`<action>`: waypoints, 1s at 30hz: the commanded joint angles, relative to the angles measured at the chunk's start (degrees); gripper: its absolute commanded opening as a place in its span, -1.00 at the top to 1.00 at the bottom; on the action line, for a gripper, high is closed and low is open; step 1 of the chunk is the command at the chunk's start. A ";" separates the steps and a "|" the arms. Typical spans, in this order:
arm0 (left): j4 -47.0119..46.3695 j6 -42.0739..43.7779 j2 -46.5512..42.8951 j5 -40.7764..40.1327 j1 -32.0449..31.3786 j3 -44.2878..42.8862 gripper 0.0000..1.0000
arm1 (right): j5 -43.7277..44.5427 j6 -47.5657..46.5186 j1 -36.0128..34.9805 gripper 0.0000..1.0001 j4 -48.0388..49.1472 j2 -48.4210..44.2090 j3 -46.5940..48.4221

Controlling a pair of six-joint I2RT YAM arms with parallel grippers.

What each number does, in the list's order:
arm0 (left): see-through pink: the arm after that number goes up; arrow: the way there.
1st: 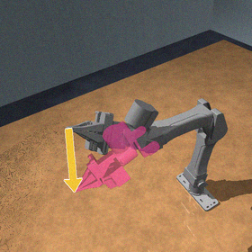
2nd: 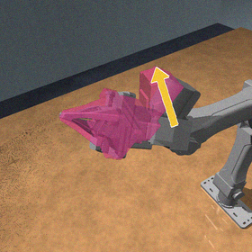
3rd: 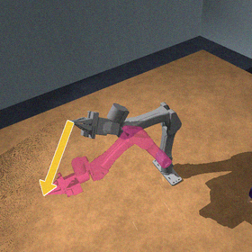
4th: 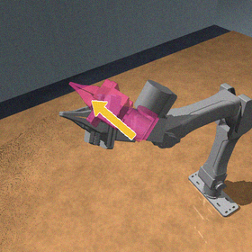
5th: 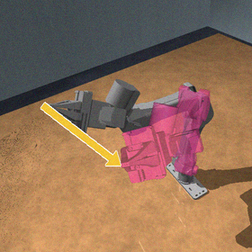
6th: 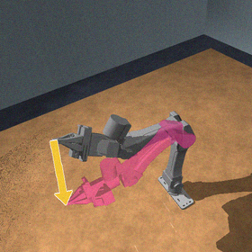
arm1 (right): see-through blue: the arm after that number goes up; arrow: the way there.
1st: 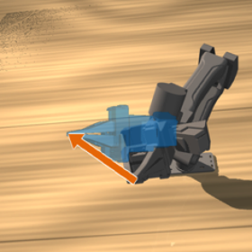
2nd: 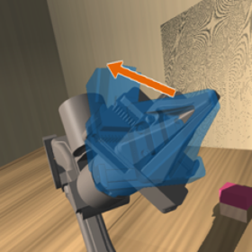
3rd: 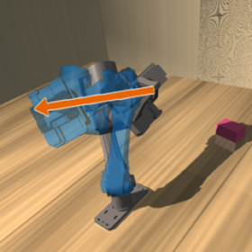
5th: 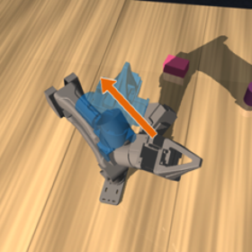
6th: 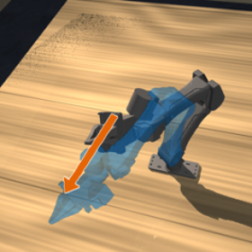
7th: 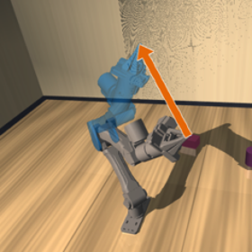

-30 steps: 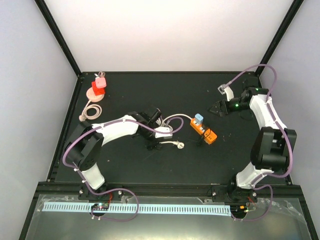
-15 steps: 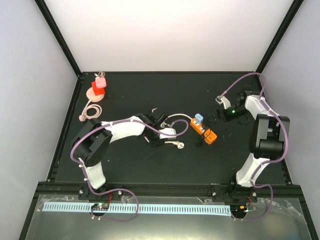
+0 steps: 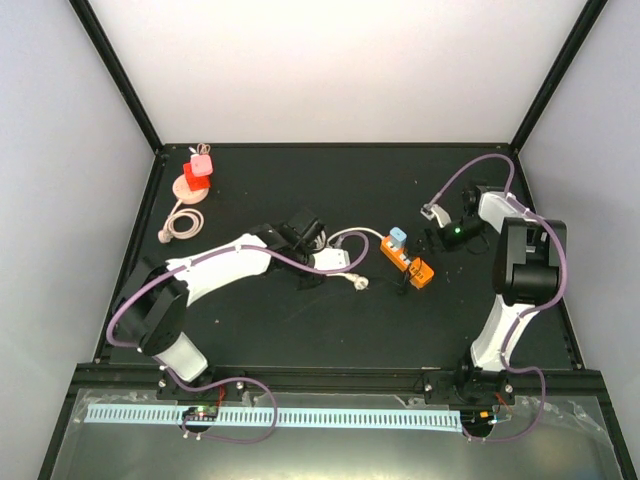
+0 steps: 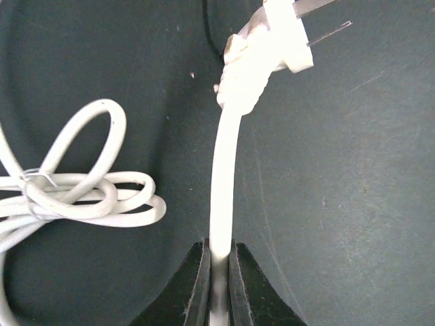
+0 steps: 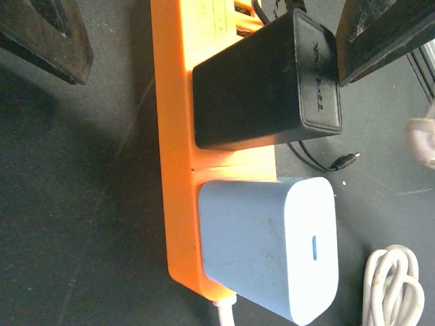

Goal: Pull the plug off the socket

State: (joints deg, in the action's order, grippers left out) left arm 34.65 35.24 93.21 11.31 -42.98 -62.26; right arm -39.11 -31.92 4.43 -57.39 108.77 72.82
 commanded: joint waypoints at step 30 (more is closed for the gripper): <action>2.96 10.63 -12.52 7.42 20.74 10.58 0.95 | -7.18 5.42 -19.91 -0.86 2.56 4.49 0.80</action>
State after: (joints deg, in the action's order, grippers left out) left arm 36.69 40.69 83.53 19.46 -25.06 -54.08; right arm -43.83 -29.41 -12.40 -57.71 111.61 72.34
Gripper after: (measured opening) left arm 0.064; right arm 0.928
